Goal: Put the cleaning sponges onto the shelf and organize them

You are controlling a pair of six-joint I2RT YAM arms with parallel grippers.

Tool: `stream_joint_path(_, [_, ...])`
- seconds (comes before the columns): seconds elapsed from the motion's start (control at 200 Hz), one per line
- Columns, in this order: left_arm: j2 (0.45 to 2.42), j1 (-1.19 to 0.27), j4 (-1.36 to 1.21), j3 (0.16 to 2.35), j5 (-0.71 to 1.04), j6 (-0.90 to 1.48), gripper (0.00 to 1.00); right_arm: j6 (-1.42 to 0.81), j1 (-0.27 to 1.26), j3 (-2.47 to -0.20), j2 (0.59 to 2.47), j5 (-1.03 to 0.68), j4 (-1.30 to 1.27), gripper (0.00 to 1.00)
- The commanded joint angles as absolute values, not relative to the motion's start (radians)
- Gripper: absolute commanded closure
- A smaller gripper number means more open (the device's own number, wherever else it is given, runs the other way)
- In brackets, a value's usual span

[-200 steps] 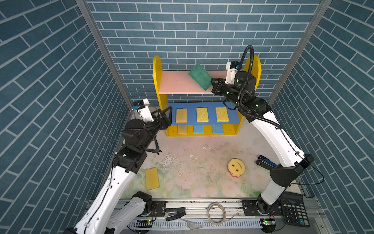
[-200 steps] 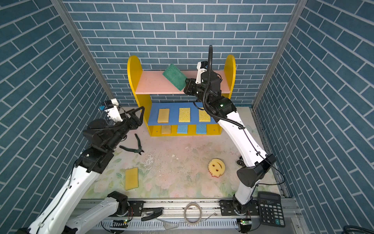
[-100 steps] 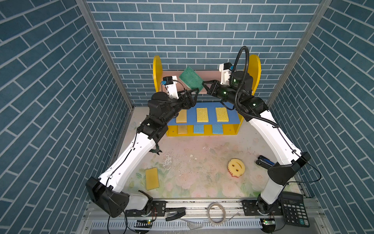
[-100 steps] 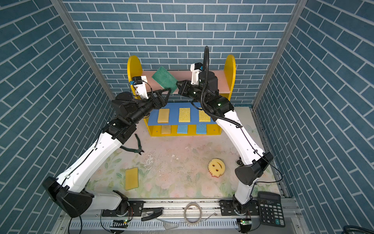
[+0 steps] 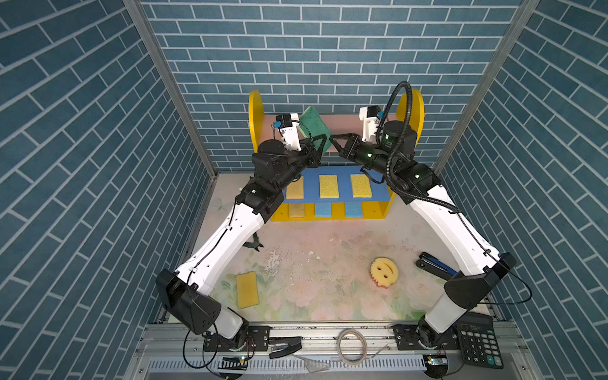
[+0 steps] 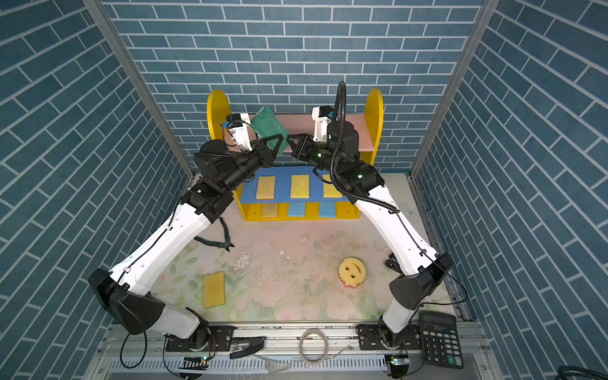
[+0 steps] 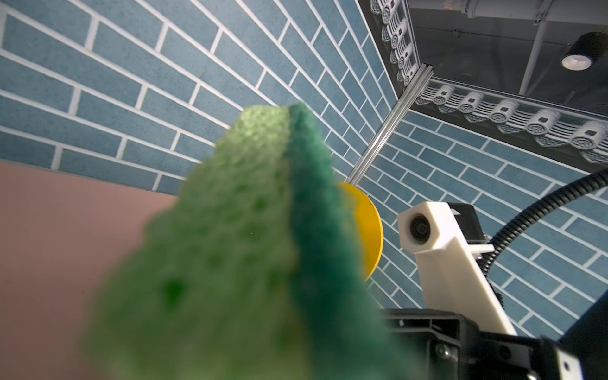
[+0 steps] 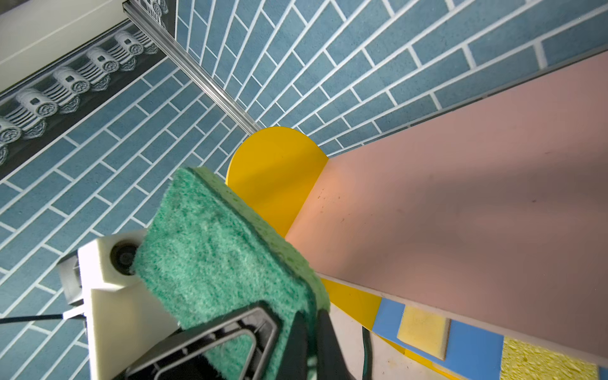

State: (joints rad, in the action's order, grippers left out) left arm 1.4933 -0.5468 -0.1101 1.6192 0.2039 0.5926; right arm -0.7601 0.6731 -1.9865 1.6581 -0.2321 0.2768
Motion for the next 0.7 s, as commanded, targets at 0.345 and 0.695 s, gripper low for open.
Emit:
stream_joint_path(0.345, [1.336,-0.464,0.022,1.604,0.276,0.526,0.97,-0.702,0.586,-1.900,1.536,-0.477,0.272,0.37])
stream_joint_path(0.695, [1.322,-0.310,0.229,1.623,0.662,0.555,0.97,-0.731,0.562,-1.958,1.651,-0.797,0.246,0.56])
